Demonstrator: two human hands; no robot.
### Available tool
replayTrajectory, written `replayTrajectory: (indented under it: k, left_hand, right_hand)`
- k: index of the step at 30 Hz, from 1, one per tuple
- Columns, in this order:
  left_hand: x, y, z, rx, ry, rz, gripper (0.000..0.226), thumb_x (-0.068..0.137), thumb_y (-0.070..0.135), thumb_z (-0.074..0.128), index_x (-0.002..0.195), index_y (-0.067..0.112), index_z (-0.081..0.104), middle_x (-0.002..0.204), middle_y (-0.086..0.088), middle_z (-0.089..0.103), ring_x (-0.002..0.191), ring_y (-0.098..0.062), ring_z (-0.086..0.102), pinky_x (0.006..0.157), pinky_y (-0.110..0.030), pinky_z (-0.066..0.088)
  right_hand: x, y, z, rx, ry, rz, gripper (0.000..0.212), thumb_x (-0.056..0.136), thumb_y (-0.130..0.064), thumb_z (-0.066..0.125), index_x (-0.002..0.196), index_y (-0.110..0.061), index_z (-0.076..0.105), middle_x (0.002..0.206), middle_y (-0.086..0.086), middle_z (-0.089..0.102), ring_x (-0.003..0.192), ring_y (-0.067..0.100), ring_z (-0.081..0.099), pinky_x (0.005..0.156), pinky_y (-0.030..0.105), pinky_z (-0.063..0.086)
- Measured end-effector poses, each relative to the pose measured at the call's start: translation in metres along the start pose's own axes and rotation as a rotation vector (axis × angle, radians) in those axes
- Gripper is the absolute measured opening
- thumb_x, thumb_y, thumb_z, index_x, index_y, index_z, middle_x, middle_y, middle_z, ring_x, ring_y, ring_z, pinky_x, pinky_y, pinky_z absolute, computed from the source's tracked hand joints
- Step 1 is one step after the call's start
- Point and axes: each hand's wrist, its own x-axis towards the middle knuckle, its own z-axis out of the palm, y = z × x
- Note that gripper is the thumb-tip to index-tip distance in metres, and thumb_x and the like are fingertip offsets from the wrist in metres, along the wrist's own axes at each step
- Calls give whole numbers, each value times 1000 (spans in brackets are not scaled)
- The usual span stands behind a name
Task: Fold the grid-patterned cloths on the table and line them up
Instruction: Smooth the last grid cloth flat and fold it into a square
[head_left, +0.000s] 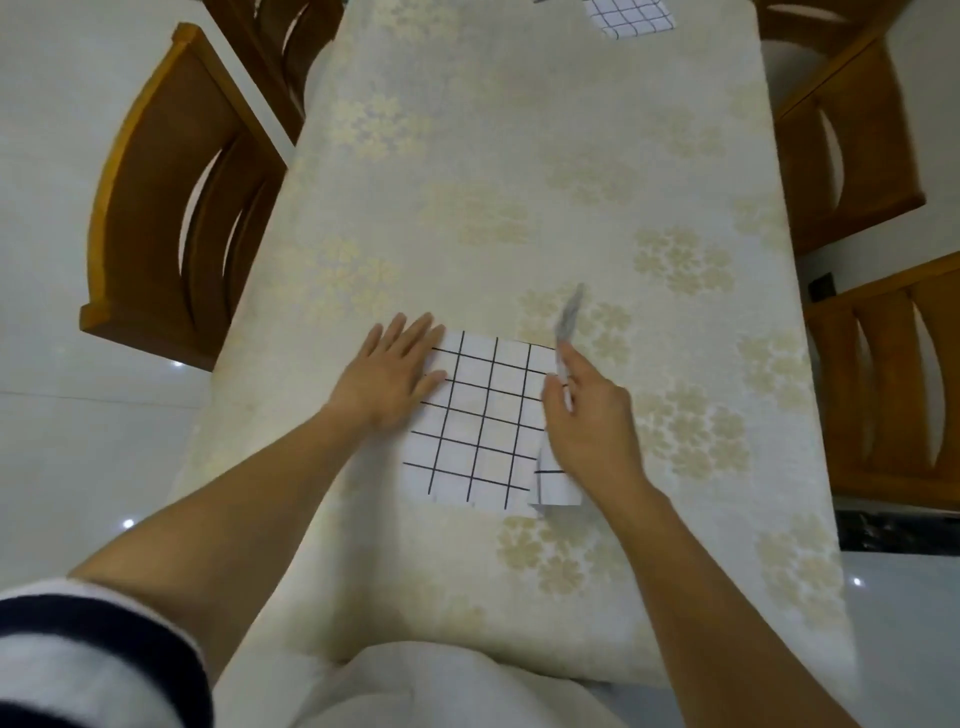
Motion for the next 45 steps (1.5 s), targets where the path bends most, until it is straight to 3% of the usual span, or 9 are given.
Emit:
replayTrajectory:
  k: [4,6,10,14,18,29,37,41,45]
  left_hand:
    - [-15,-16,12,72,103,-26,60,106,53,14,162,35,6,169,15,3,156,-9,-4,127,-40,1]
    - [-13,-16,9,64,99,-21,60,105,53,16,162,35,8,169,14,6,156,-11,0,127,-42,4]
    - [-13,-21,11,51,113,-20,59,105,51,24,161,35,15,169,13,12,156,-13,6,126,-43,7]
    - [-11,-20,10,59,99,-26,59,105,49,26,161,36,17,168,14,14,156,-14,9,126,-43,7]
    - [-10,-22,11,57,89,-27,57,105,48,25,161,35,18,168,14,14,156,-13,7,126,-42,6]
    - [-9,-22,9,58,49,-31,67,103,63,16,162,32,11,169,16,7,156,-10,0,127,-42,5]
    - [-10,-21,9,36,77,-14,68,104,57,27,161,38,-5,169,16,7,156,-9,0,127,-41,4]
    - [-11,-21,10,67,74,3,59,105,55,22,159,46,-1,169,14,6,157,-13,1,127,-44,5]
    - [-10,-20,9,75,81,14,54,106,53,23,159,45,16,169,14,10,157,-14,3,126,-43,6]
  right_hand:
    - [11,-16,61,-219,-189,-76,67,98,-57,40,154,-21,30,102,0,73,91,22,67,78,39,55]
    - [9,-20,80,-95,-332,-62,75,94,-67,38,155,-24,26,96,-6,67,92,12,63,82,40,54]
    - [8,14,92,-190,-114,-267,49,100,-41,49,145,-20,47,125,-3,55,117,14,50,98,42,48]
    - [20,55,108,-499,-210,-319,68,102,-50,39,158,-18,18,165,6,17,152,26,12,123,45,19]
    - [34,61,124,-628,-261,-278,74,98,-64,14,159,-24,3,167,1,-8,153,27,-12,124,46,5]
    - [41,49,141,-614,-228,-204,75,99,-65,13,159,-22,0,166,-1,-11,152,27,-15,124,45,-2]
    - [63,99,76,-299,-44,-222,43,105,-38,39,143,-20,51,151,1,48,147,21,29,121,41,18]
    - [70,127,60,-313,-116,-278,40,104,-32,48,143,-24,52,153,-4,43,149,20,25,121,45,20]
    - [70,132,54,-330,-221,-302,58,100,-48,48,152,-27,36,161,-10,26,153,15,9,124,38,7]
